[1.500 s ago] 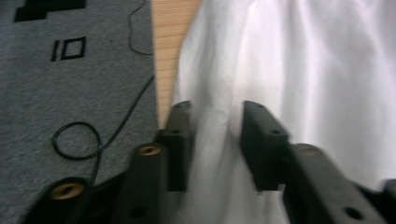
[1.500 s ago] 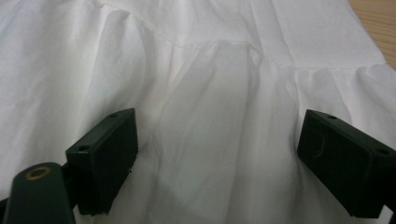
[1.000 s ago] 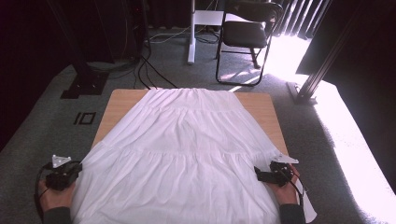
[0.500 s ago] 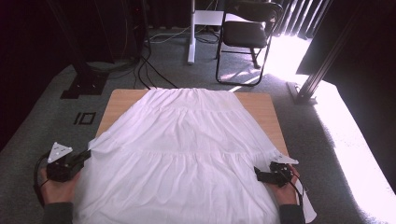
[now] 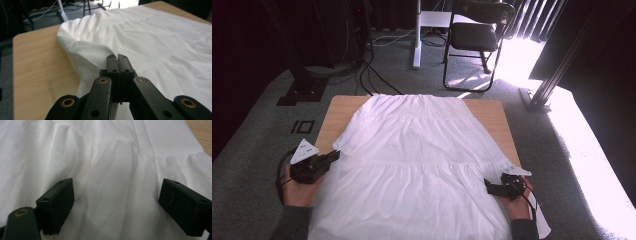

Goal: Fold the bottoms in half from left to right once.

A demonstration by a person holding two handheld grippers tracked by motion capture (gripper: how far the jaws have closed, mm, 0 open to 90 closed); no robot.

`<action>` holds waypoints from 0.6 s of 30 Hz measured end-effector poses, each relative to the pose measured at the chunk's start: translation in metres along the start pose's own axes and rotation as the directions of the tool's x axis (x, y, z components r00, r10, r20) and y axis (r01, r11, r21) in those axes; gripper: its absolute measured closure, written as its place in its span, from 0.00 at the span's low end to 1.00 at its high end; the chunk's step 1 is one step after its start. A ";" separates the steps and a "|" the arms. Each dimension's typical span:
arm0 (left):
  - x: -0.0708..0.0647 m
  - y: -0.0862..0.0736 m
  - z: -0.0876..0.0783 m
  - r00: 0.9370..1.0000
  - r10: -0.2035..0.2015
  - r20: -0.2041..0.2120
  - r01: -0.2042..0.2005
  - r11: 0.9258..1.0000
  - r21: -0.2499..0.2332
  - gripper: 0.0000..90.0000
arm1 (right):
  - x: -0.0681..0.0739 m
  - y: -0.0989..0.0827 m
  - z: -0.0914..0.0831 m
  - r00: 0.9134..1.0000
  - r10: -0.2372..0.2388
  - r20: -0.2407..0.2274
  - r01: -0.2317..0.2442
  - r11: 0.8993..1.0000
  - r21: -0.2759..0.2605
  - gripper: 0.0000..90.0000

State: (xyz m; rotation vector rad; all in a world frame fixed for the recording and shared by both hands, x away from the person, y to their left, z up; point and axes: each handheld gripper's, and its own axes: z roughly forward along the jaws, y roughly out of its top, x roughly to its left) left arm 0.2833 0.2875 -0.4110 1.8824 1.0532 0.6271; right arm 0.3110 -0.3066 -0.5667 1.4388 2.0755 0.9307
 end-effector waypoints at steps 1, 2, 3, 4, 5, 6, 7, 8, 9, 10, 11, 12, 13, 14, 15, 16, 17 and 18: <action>-0.003 0.004 0.002 1.000 0.008 0.011 -0.008 1.000 -0.007 1.00 | 0.000 0.000 0.000 1.000 0.000 0.000 0.000 1.000 0.000 0.14; -0.006 0.008 0.005 1.000 0.016 0.020 -0.016 1.000 -0.009 1.00 | 0.000 0.000 0.000 1.000 0.000 0.000 0.000 1.000 0.000 0.14; -0.010 0.012 0.007 0.999 0.021 0.028 -0.021 1.000 -0.011 1.00 | 0.000 0.000 0.000 1.000 0.000 0.000 0.000 1.000 0.000 0.14; -0.014 0.016 0.011 0.999 0.026 0.047 -0.026 1.000 -0.016 1.00 | 0.000 0.000 0.000 1.000 0.000 0.000 0.000 1.000 0.000 0.14; -0.016 0.019 0.014 0.998 0.030 0.057 -0.029 0.999 -0.018 1.00 | 0.000 0.000 0.000 1.000 0.000 0.000 0.000 1.000 0.000 0.14; -0.019 0.022 0.017 0.997 0.034 0.068 -0.033 0.999 -0.018 1.00 | 0.000 0.000 0.000 1.000 0.000 0.000 0.000 1.000 0.000 0.14; -0.023 0.026 0.021 0.996 0.039 0.079 -0.037 0.999 -0.019 1.00 | 0.000 0.000 0.000 1.000 0.000 0.000 0.000 1.000 0.000 0.14; -0.028 0.030 0.025 0.994 0.044 0.095 -0.042 0.999 -0.021 1.00 | 0.000 0.000 0.000 1.000 0.001 0.000 -0.001 1.000 0.000 0.14; -0.031 0.032 0.028 0.993 0.050 0.105 -0.048 0.999 -0.019 1.00 | 0.000 0.000 0.000 1.000 0.001 0.000 -0.001 1.000 0.000 0.14; -0.035 0.035 0.031 0.992 0.055 0.116 -0.053 0.998 -0.021 1.00 | 0.000 0.000 0.000 1.000 0.000 0.000 0.000 1.000 0.000 0.14; -0.039 0.038 0.035 0.990 0.066 0.127 -0.064 0.998 -0.021 1.00 | 0.000 0.000 0.000 1.000 0.000 0.000 0.000 1.000 0.000 0.14; -0.043 0.041 0.038 0.987 0.073 0.141 -0.071 0.997 -0.021 1.00 | 0.000 0.000 0.000 1.000 0.000 0.000 0.000 1.000 0.000 0.14; -0.048 0.043 0.041 0.985 0.078 0.151 -0.076 0.997 -0.021 1.00 | 0.000 0.000 0.000 1.000 0.000 0.000 0.000 1.000 0.000 0.14; -0.052 0.045 0.045 0.983 0.082 0.165 -0.080 0.997 -0.021 1.00 | 0.000 0.000 0.000 1.000 0.000 0.000 0.000 1.000 0.000 0.14; -0.056 0.047 0.048 0.981 0.086 0.176 -0.083 0.996 -0.021 1.00 | 0.000 0.000 0.000 1.000 0.000 0.000 0.000 1.000 0.001 0.14; -0.059 0.049 0.051 0.978 0.097 0.186 -0.094 0.995 -0.021 1.00 | 0.000 0.000 0.000 1.000 0.000 0.000 0.000 1.000 0.000 0.14; -0.059 0.049 0.051 0.978 0.097 0.186 -0.094 0.995 -0.021 1.00 | 0.000 0.000 0.000 1.000 0.000 0.000 0.000 1.000 0.000 0.14; -0.066 0.053 0.057 0.973 0.106 0.207 -0.104 0.994 -0.021 1.00 | 0.000 0.000 0.000 1.000 0.000 0.000 0.000 1.000 0.000 0.14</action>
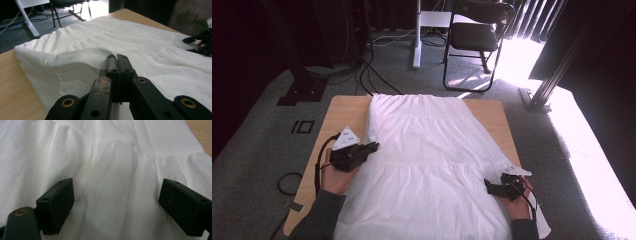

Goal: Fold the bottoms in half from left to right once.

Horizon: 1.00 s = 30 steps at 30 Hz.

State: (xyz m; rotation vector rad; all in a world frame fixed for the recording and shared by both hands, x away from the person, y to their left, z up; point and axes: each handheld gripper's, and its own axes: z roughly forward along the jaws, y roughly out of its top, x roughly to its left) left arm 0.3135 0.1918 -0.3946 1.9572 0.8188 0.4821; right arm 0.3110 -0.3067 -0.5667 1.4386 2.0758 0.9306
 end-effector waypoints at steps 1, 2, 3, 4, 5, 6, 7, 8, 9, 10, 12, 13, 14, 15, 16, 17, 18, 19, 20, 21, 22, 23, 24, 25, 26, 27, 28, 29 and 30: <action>-0.003 0.002 0.003 1.000 0.007 0.008 -0.007 1.000 0.003 1.00 | 0.000 0.000 0.000 1.000 0.000 0.000 0.000 1.000 0.000 0.14; -0.004 0.003 0.006 1.000 0.012 0.013 -0.012 1.000 0.003 1.00 | 0.000 0.000 0.000 1.000 0.000 0.000 0.000 1.000 0.000 0.14; -0.007 0.005 0.009 1.000 0.014 0.023 -0.014 1.000 0.003 1.00 | 0.000 0.000 0.000 1.000 0.001 0.000 -0.001 1.000 0.000 0.14; -0.008 0.007 0.012 0.999 0.017 0.031 -0.017 1.000 0.001 1.00 | 0.000 0.000 0.000 1.000 0.001 0.000 -0.001 1.000 0.000 0.14; -0.009 0.009 0.016 0.999 0.014 0.041 -0.014 1.000 0.000 1.00 | 0.000 0.000 0.000 1.000 0.000 0.000 0.000 1.000 0.000 0.14; -0.010 0.011 0.019 0.999 0.014 0.050 -0.014 1.000 -0.001 1.00 | 0.000 0.000 0.000 1.000 0.001 0.000 -0.001 1.000 0.000 0.14; -0.011 0.013 0.021 0.998 0.018 0.057 -0.018 1.000 -0.001 1.00 | 0.000 0.000 0.000 1.000 0.000 0.000 0.000 1.000 0.001 0.14; -0.012 0.015 0.024 0.998 0.017 0.065 -0.017 1.000 -0.001 1.00 | 0.000 0.000 0.000 1.000 -0.002 0.000 0.002 1.000 -0.001 0.14; -0.013 0.018 0.026 0.997 0.021 0.072 -0.020 1.000 -0.006 1.00 | 0.000 0.000 0.000 1.000 0.000 0.000 0.000 1.000 0.001 0.14; -0.014 0.021 0.029 0.996 0.021 0.082 -0.020 1.000 -0.012 1.00 | 0.000 0.000 0.000 1.000 0.000 0.000 0.000 1.000 0.001 0.14; -0.018 0.027 0.033 0.995 0.032 0.090 -0.030 0.999 -0.014 1.00 | 0.000 0.000 0.000 1.000 -0.001 0.000 0.001 1.000 0.001 0.14; -0.020 0.029 0.035 0.995 0.033 0.098 -0.031 0.999 -0.022 1.00 | 0.000 0.000 0.000 1.000 0.000 0.000 0.000 1.000 0.000 0.14; -0.023 0.032 0.038 0.993 0.043 0.107 -0.041 0.999 -0.023 1.00 | 0.000 0.000 0.000 1.000 -0.001 0.001 0.001 1.000 -0.001 0.14; -0.026 0.035 0.040 0.993 0.052 0.110 -0.050 0.999 -0.021 1.00 | 0.000 0.000 0.000 1.000 -0.001 0.000 0.001 1.000 0.001 0.14; -0.029 0.038 0.043 0.991 0.062 0.115 -0.059 0.998 -0.024 1.00 | 0.000 0.000 0.000 1.000 -0.001 0.000 0.001 1.000 0.001 0.14; -0.031 0.040 0.046 0.990 0.069 0.124 -0.067 0.997 -0.024 1.00 | 0.000 0.000 0.000 1.000 -0.001 0.000 0.001 1.000 0.000 0.14; -0.034 0.043 0.049 0.989 0.078 0.129 -0.075 0.997 -0.025 1.00 | 0.000 0.000 0.000 1.000 -0.001 0.000 0.001 1.000 0.001 0.14; -0.036 0.045 0.053 0.988 0.083 0.134 -0.081 0.996 -0.024 1.00 | 0.000 0.000 0.000 1.000 -0.001 0.000 0.001 1.000 0.001 0.14; -0.039 0.047 0.056 0.986 0.083 0.145 -0.080 0.996 -0.028 1.00 | 0.000 0.000 0.000 1.000 -0.001 0.000 0.001 1.000 0.000 0.14; -0.041 0.049 0.060 0.984 0.080 0.158 -0.076 0.997 -0.032 1.00 | 0.000 0.000 0.000 1.000 -0.002 0.001 0.002 1.000 0.000 0.14; -0.043 0.052 0.063 0.982 0.086 0.166 -0.082 0.996 -0.031 1.00 | 0.000 0.000 0.000 1.000 -0.002 0.001 0.002 1.000 0.000 0.14; -0.047 0.054 0.068 0.980 0.090 0.177 -0.086 0.996 -0.030 1.00 | 0.000 0.000 0.000 1.000 -0.001 0.001 0.001 1.000 0.000 0.14; -0.049 0.056 0.071 0.978 0.091 0.188 -0.086 0.996 -0.033 1.00 | 0.000 0.000 0.000 1.000 -0.001 0.001 0.001 1.000 0.000 0.14; -0.052 0.058 0.076 0.975 0.088 0.205 -0.083 0.996 -0.031 1.00 | 0.000 0.000 0.000 1.000 -0.001 0.000 0.001 1.000 0.001 0.14; -0.055 0.060 0.080 0.973 0.103 0.206 -0.101 0.995 -0.022 1.00 | 0.000 0.000 0.000 1.000 -0.001 0.000 0.001 1.000 0.000 0.14; -0.060 0.062 0.084 0.971 0.112 0.210 -0.110 0.994 -0.023 1.00 | 0.000 0.000 0.000 1.000 -0.001 0.000 0.001 1.000 0.000 0.14; -0.063 0.064 0.089 0.966 0.110 0.234 -0.108 0.994 -0.024 1.00 | 0.000 0.000 0.000 1.000 -0.001 0.000 0.001 1.000 0.000 0.14; -0.063 0.064 0.089 0.966 0.110 0.234 -0.108 0.994 -0.024 1.00 | 0.000 0.000 0.000 1.000 -0.001 0.000 0.001 1.000 0.000 0.14; -0.075 0.070 0.099 0.961 0.136 0.242 -0.137 0.991 -0.014 1.00 | 0.000 0.000 0.000 1.000 0.000 0.001 0.000 1.000 0.000 0.14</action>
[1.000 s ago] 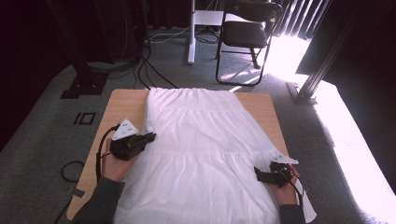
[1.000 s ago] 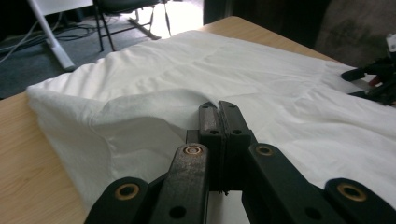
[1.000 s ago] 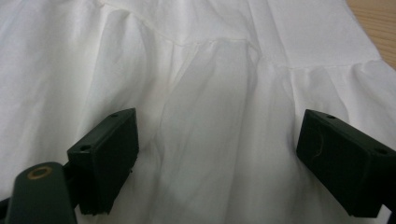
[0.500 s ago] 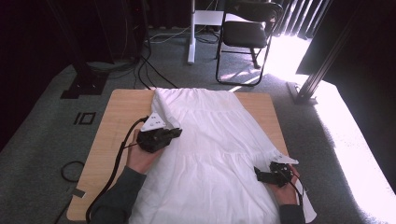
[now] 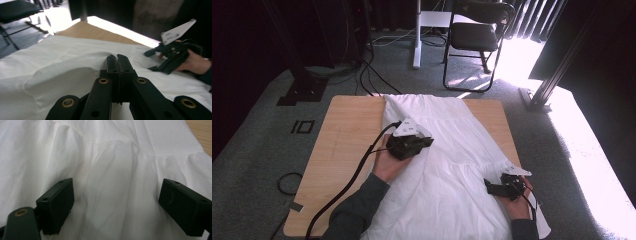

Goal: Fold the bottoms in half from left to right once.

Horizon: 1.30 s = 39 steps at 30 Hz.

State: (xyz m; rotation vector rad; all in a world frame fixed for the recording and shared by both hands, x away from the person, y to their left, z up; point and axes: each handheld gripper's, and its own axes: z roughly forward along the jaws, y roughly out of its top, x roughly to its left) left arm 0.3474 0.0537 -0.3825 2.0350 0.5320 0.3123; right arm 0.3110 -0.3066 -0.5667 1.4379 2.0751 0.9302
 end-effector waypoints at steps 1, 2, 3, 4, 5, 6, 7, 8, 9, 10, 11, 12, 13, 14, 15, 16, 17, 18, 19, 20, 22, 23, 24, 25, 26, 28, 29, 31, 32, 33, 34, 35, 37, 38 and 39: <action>-0.004 0.004 0.006 1.000 0.017 0.011 -0.017 1.000 0.009 1.00 | 0.000 0.000 0.000 1.000 -0.001 0.000 0.001 1.000 0.001 0.14; -0.007 0.006 0.011 0.999 0.026 0.018 -0.026 1.000 0.012 1.00 | 0.000 0.000 0.000 1.000 -0.001 0.000 0.001 1.000 0.001 0.14; -0.010 0.010 0.017 0.999 0.039 0.029 -0.039 0.999 0.018 1.00 | 0.000 0.000 0.000 1.000 -0.001 0.000 0.001 1.000 0.001 0.14; -0.013 0.014 0.023 0.998 0.043 0.042 -0.043 0.999 0.017 1.00 | 0.000 0.000 0.000 1.000 -0.001 0.000 0.001 1.000 0.001 0.14; -0.017 0.019 0.031 0.997 0.052 0.055 -0.054 0.998 0.021 1.00 | 0.000 0.000 0.000 1.000 -0.001 0.000 0.001 1.000 0.001 0.14; -0.019 0.022 0.036 0.997 0.055 0.063 -0.056 0.998 0.024 1.00 | 0.000 0.000 0.000 1.000 -0.001 0.000 0.001 1.000 0.001 0.14; -0.021 0.025 0.043 0.996 0.051 0.078 -0.053 0.998 0.025 1.00 | 0.000 0.000 0.000 1.000 -0.001 0.000 0.001 1.000 0.001 0.14; -0.024 0.029 0.049 0.994 0.056 0.089 -0.058 0.998 0.029 1.00 | 0.000 0.000 0.000 1.000 -0.001 0.000 0.001 1.000 0.001 0.14; -0.026 0.032 0.057 0.993 0.057 0.102 -0.061 0.998 0.034 1.00 | 0.000 0.000 0.000 1.000 -0.001 0.000 0.001 1.000 0.001 0.14; -0.029 0.035 0.065 0.992 0.062 0.111 -0.066 0.997 0.039 1.00 | 0.000 0.000 0.000 1.000 0.000 0.000 0.000 1.000 0.001 0.14; -0.029 0.035 0.065 0.992 0.062 0.111 -0.066 0.997 0.039 1.00 | 0.000 0.000 0.000 1.000 0.000 0.000 0.000 1.000 0.001 0.14; -0.033 0.037 0.096 0.987 0.059 0.148 -0.071 0.994 0.078 1.00 | 0.000 0.000 0.000 1.000 0.000 0.000 0.000 1.000 0.001 0.14; -0.033 0.037 0.096 0.987 0.059 0.148 -0.071 0.994 0.078 1.00 | 0.000 0.000 0.000 1.000 0.001 -0.001 -0.001 1.000 0.000 0.14; -0.033 0.036 0.106 0.986 0.048 0.163 -0.063 0.994 0.088 1.00 | 0.000 0.000 0.000 1.000 0.000 0.000 0.000 1.000 0.000 0.14; -0.032 0.033 0.115 0.983 0.034 0.178 -0.053 0.993 0.101 1.00 | 0.000 0.000 0.000 1.000 0.000 0.000 0.000 1.000 0.000 0.14; -0.030 0.029 0.124 0.981 0.015 0.193 -0.037 0.993 0.116 1.00 | 0.000 0.000 0.000 1.000 0.001 -0.001 -0.001 1.000 0.000 0.14; -0.029 0.025 0.133 0.980 0.001 0.198 -0.029 0.990 0.136 1.00 | 0.000 0.000 0.000 1.000 0.000 -0.001 0.000 1.000 0.000 0.14; -0.027 0.021 0.142 0.980 -0.007 0.198 -0.025 0.987 0.157 0.98 | 0.000 0.000 0.000 1.000 0.000 -0.001 0.000 1.000 0.000 0.14; -0.024 0.017 0.149 0.979 -0.017 0.204 -0.019 0.984 0.175 0.98 | 0.000 0.000 0.000 1.000 0.000 -0.001 0.000 1.000 0.000 0.14; -0.023 0.013 0.156 0.979 -0.022 0.202 -0.017 0.982 0.189 0.91 | 0.000 0.000 0.000 1.000 0.000 -0.001 0.000 1.000 0.000 0.14; -0.020 0.009 0.162 0.982 -0.034 0.185 -0.005 0.978 0.209 0.74 | 0.000 0.000 0.000 1.000 0.000 0.000 0.000 1.000 0.001 0.14; -0.018 0.008 0.161 0.983 -0.037 0.182 -0.002 0.977 0.212 0.71 | 0.000 0.000 0.000 1.000 0.000 0.000 0.000 1.000 0.001 0.14; -0.018 0.008 0.158 0.984 -0.027 0.175 -0.011 0.977 0.212 0.67 | 0.000 0.000 0.000 1.000 0.000 0.000 0.000 1.000 0.001 0.14; -0.018 0.008 0.154 0.987 -0.013 0.159 -0.022 0.976 0.214 0.64 | 0.000 0.000 0.000 1.000 0.000 0.000 0.000 1.000 0.001 0.14; -0.018 0.009 0.148 0.990 0.012 0.143 -0.043 0.975 0.220 0.61 | 0.000 0.000 0.000 1.000 -0.001 0.000 0.001 1.000 0.000 0.14; -0.018 0.009 0.133 0.992 0.048 0.115 -0.073 0.973 0.217 0.60 | 0.000 0.000 0.000 1.000 0.000 0.000 0.000 1.000 0.000 0.14; -0.018 0.009 0.133 0.992 0.048 0.115 -0.073 0.973 0.217 0.60 | 0.000 0.000 0.000 1.000 0.000 0.000 0.000 1.000 0.001 0.14; -0.017 0.007 0.110 0.992 0.103 0.077 -0.117 0.970 0.214 0.60 | 0.000 0.000 -0.001 1.000 -0.003 -0.004 0.002 1.000 -0.004 0.19; -0.017 0.005 0.102 0.991 0.117 0.059 -0.127 0.968 0.215 0.61 | 0.001 -0.001 -0.003 1.000 -0.009 -0.010 0.009 1.000 -0.007 0.30; -0.016 0.002 0.094 0.990 0.129 0.049 -0.137 0.968 0.210 0.61 | 0.001 0.000 -0.006 1.000 -0.012 -0.004 0.012 1.000 -0.005 0.36; -0.015 -0.001 0.086 0.990 0.136 0.043 -0.142 0.967 0.211 0.61 | 0.001 0.000 -0.006 1.000 -0.012 -0.004 0.012 1.000 -0.005 0.36; -0.015 -0.001 0.086 0.990 0.136 0.043 -0.142 0.967 0.211 0.61 | 0.001 0.000 -0.006 1.000 -0.012 -0.004 0.012 1.000 -0.005 0.36; -0.009 -0.018 0.060 0.988 0.157 -0.010 -0.151 0.965 0.216 0.63 | 0.011 0.010 -0.022 0.999 -0.036 -0.019 0.035 0.998 -0.057 0.52; -0.006 -0.024 0.052 0.986 0.165 -0.028 -0.155 0.963 0.218 0.63 | 0.011 0.010 -0.022 0.999 -0.036 -0.019 0.035 0.998 -0.057 0.52; -0.003 -0.031 0.044 0.986 0.161 -0.050 -0.146 0.965 0.216 0.63 | 0.015 0.015 -0.026 0.998 -0.047 -0.033 0.044 0.995 -0.084 0.55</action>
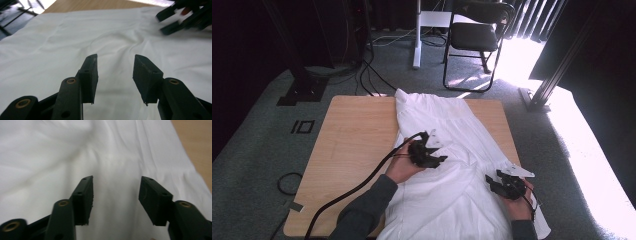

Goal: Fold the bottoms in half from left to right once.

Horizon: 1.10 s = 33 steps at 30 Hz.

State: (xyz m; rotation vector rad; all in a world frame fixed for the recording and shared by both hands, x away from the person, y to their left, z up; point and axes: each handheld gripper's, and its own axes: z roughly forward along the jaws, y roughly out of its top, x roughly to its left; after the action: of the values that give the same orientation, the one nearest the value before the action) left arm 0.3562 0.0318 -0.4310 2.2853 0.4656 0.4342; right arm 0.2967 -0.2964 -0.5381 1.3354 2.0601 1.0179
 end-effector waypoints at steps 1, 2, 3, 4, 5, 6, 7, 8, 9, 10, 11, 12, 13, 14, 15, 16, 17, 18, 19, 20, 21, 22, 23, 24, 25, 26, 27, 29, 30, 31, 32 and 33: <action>0.003 -0.008 -0.005 1.000 -0.015 -0.013 0.015 1.000 -0.001 0.63 | 0.005 0.005 -0.004 1.000 -0.011 -0.019 0.011 1.000 -0.022 0.58; 0.006 -0.016 -0.011 0.999 -0.028 -0.031 0.028 1.000 -0.001 0.63 | 0.011 0.010 -0.007 0.999 -0.021 -0.040 0.020 0.999 -0.046 0.62; 0.008 -0.023 -0.015 0.998 -0.041 -0.051 0.041 0.999 -0.006 0.62 | 0.017 0.014 -0.009 0.997 -0.033 -0.067 0.029 0.998 -0.062 0.64; 0.010 -0.030 -0.020 0.996 -0.058 -0.065 0.058 0.998 -0.015 0.62 | 0.023 0.018 -0.010 0.995 -0.048 -0.090 0.042 0.997 -0.070 0.66; 0.012 -0.037 -0.024 0.994 -0.073 -0.078 0.071 0.997 -0.017 0.62 | 0.031 0.022 -0.010 0.992 -0.067 -0.108 0.060 0.995 -0.074 0.67; 0.013 -0.044 -0.028 0.992 -0.087 -0.090 0.085 0.996 -0.024 0.62 | 0.038 0.025 -0.010 0.989 -0.087 -0.123 0.078 0.994 -0.077 0.67; 0.014 -0.051 -0.032 0.990 -0.103 -0.100 0.100 0.994 -0.032 0.62 | 0.045 0.028 -0.009 0.985 -0.103 -0.138 0.092 0.992 -0.082 0.67; 0.016 -0.058 -0.036 0.988 -0.115 -0.104 0.112 0.993 -0.036 0.62 | 0.052 0.030 -0.008 0.981 -0.116 -0.158 0.104 0.991 -0.086 0.66; 0.016 -0.064 -0.039 0.986 -0.128 -0.110 0.124 0.991 -0.043 0.61 | 0.059 0.033 -0.007 0.976 -0.131 -0.175 0.117 0.989 -0.091 0.66; 0.016 -0.069 -0.042 0.983 -0.141 -0.115 0.136 0.990 -0.046 0.61 | 0.066 0.035 -0.006 0.971 -0.142 -0.191 0.126 0.988 -0.092 0.65; 0.017 -0.073 -0.045 0.981 -0.153 -0.120 0.148 0.988 -0.051 0.61 | 0.072 0.037 -0.003 0.965 -0.152 -0.212 0.134 0.986 -0.096 0.65; 0.017 -0.077 -0.047 0.979 -0.165 -0.122 0.158 0.986 -0.061 0.61 | 0.077 0.040 0.000 0.960 -0.162 -0.228 0.144 0.985 -0.095 0.65; 0.017 -0.081 -0.050 0.977 -0.174 -0.125 0.167 0.984 -0.066 0.60 | 0.082 0.042 0.003 0.955 -0.172 -0.241 0.155 0.984 -0.090 0.65; 0.017 -0.085 -0.052 0.975 -0.182 -0.128 0.174 0.982 -0.070 0.60 | 0.094 0.047 0.009 0.942 -0.197 -0.271 0.180 0.980 -0.087 0.64; 0.017 -0.089 -0.054 0.973 -0.191 -0.129 0.183 0.980 -0.074 0.60 | 0.094 0.047 0.009 0.942 -0.197 -0.271 0.180 0.980 -0.087 0.64; 0.017 -0.091 -0.056 0.971 -0.199 -0.131 0.190 0.979 -0.079 0.60 | 0.100 0.049 0.012 0.936 -0.210 -0.282 0.193 0.977 -0.087 0.64; 0.017 -0.095 -0.058 0.968 -0.210 -0.136 0.200 0.976 -0.081 0.60 | 0.104 0.051 0.014 0.931 -0.218 -0.293 0.201 0.976 -0.088 0.63; 0.018 -0.098 -0.060 0.966 -0.217 -0.141 0.207 0.975 -0.084 0.60 | 0.111 0.053 0.019 0.921 -0.238 -0.310 0.220 0.971 -0.091 0.63; 0.017 -0.101 -0.062 0.962 -0.231 -0.145 0.219 0.971 -0.091 0.60 | 0.117 0.055 0.022 0.915 -0.248 -0.320 0.232 0.969 -0.087 0.63; 0.017 -0.104 -0.063 0.960 -0.240 -0.144 0.228 0.969 -0.098 0.60 | 0.122 0.057 0.027 0.908 -0.263 -0.327 0.249 0.965 -0.084 0.62; 0.017 -0.107 -0.066 0.957 -0.252 -0.144 0.239 0.966 -0.102 0.60 | 0.127 0.057 0.031 0.904 -0.273 -0.330 0.264 0.962 -0.073 0.62; 0.017 -0.107 -0.066 0.957 -0.252 -0.144 0.239 0.966 -0.102 0.60 | 0.127 0.057 0.031 0.904 -0.273 -0.330 0.264 0.962 -0.073 0.62; 0.017 -0.110 -0.067 0.956 -0.255 -0.143 0.242 0.965 -0.102 0.60 | 0.133 0.058 0.039 0.899 -0.283 -0.334 0.282 0.958 -0.054 0.59; 0.016 -0.114 -0.067 0.955 -0.263 -0.138 0.250 0.963 -0.104 0.59 | 0.140 0.056 0.047 0.897 -0.306 -0.318 0.311 0.950 -0.036 0.55; 0.016 -0.114 -0.067 0.955 -0.263 -0.138 0.250 0.963 -0.104 0.59 | 0.140 0.056 0.047 0.897 -0.306 -0.318 0.311 0.950 -0.036 0.55; 0.015 -0.117 -0.067 0.952 -0.274 -0.134 0.262 0.960 -0.105 0.59 | 0.142 0.055 0.049 0.899 -0.314 -0.304 0.320 0.947 -0.031 0.53; 0.015 -0.117 -0.067 0.952 -0.274 -0.134 0.262 0.960 -0.105 0.59 | 0.142 0.055 0.049 0.899 -0.314 -0.304 0.320 0.947 -0.031 0.53; 0.016 -0.123 -0.064 0.949 -0.290 -0.123 0.278 0.955 -0.101 0.59 | 0.149 0.053 0.056 0.892 -0.361 -0.272 0.371 0.928 -0.014 0.58; 0.015 -0.124 -0.063 0.948 -0.296 -0.121 0.284 0.953 -0.101 0.59 | 0.150 0.053 0.059 0.891 -0.369 -0.263 0.380 0.925 -0.008 0.66; 0.016 -0.125 -0.063 0.948 -0.297 -0.116 0.286 0.953 -0.100 0.59 | 0.150 0.053 0.059 0.890 -0.371 -0.265 0.383 0.924 -0.008 0.73; 0.016 -0.126 -0.062 0.947 -0.301 -0.112 0.290 0.951 -0.103 0.59 | 0.150 0.053 0.060 0.887 -0.367 -0.280 0.380 0.925 -0.009 0.82; 0.016 -0.128 -0.062 0.946 -0.303 -0.115 0.293 0.951 -0.100 0.59 | 0.149 0.053 0.057 0.887 -0.360 -0.288 0.371 0.929 -0.018 0.96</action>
State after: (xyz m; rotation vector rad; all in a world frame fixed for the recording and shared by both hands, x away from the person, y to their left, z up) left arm 0.3177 0.1598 -0.4809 2.0711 0.8312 0.4401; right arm 0.3064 -0.1283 -0.5301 0.7976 2.4362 1.0505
